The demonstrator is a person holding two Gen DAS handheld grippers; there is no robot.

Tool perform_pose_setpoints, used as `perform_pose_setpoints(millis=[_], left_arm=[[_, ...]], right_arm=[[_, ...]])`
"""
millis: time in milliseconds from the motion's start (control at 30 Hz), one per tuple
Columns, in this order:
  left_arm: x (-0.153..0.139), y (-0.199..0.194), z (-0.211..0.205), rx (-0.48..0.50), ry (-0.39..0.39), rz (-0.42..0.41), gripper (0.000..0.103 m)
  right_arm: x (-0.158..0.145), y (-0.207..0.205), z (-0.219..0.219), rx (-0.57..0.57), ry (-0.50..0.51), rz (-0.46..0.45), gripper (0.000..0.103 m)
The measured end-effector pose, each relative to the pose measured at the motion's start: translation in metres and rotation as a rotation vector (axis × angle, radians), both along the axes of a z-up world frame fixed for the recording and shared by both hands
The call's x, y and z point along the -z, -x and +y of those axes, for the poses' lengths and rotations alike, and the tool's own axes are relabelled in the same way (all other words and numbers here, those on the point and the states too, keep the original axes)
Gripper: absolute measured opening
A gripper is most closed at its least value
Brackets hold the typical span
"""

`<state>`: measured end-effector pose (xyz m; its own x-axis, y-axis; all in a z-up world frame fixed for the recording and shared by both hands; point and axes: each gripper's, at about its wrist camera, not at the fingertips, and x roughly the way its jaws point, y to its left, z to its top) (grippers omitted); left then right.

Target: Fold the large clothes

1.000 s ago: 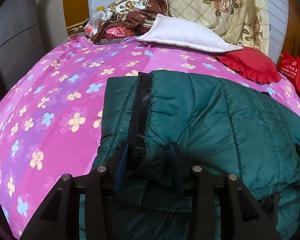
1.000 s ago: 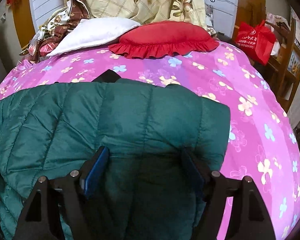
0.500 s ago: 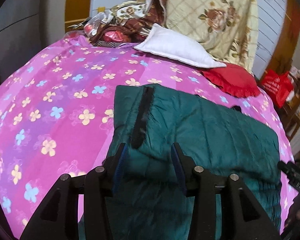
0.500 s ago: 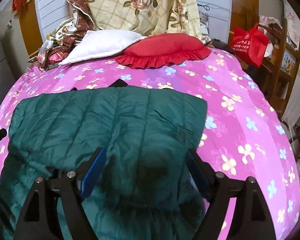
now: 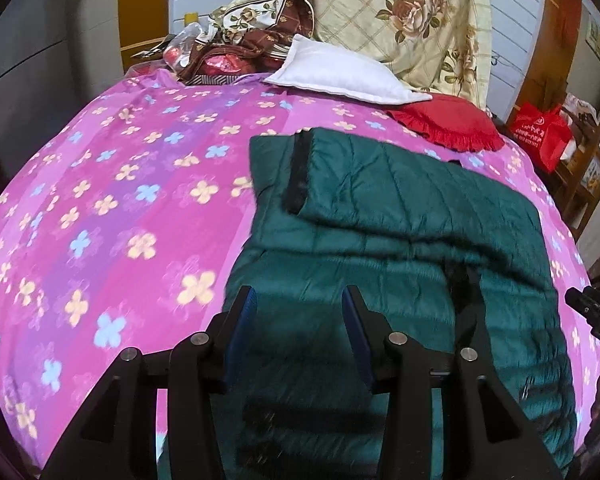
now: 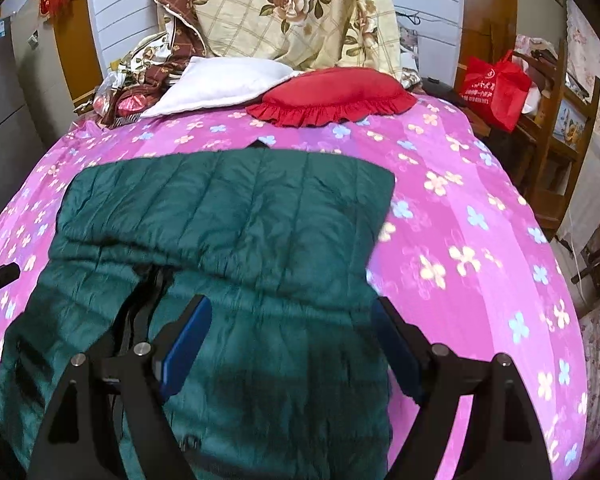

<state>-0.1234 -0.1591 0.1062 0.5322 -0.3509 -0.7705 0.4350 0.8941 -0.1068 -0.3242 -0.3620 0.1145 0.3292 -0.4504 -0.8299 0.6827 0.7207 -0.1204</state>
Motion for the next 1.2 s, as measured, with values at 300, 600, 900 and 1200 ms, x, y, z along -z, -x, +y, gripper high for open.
perform_pose_setpoints(millis=[300,600,900,1200], left_arm=[[0.015,0.029,0.041,-0.002,-0.042,0.047,0.023],[0.029,0.057,0.076,0.003,-0.057,0.080,0.023],[0.041,0.068,0.108,-0.021,-0.037,0.131,0.023],[0.045,0.073,0.124,-0.018,0.005,0.165,0.023]], right_arm=[[0.004,0.039,0.028,0.023,-0.050,0.005,0.085],[0.003,0.068,0.054,0.026,-0.049,0.023,0.085],[0.003,0.090,0.075,0.014,-0.057,0.048,0.085],[0.006,0.107,0.090,0.010,-0.071,0.054,0.085]])
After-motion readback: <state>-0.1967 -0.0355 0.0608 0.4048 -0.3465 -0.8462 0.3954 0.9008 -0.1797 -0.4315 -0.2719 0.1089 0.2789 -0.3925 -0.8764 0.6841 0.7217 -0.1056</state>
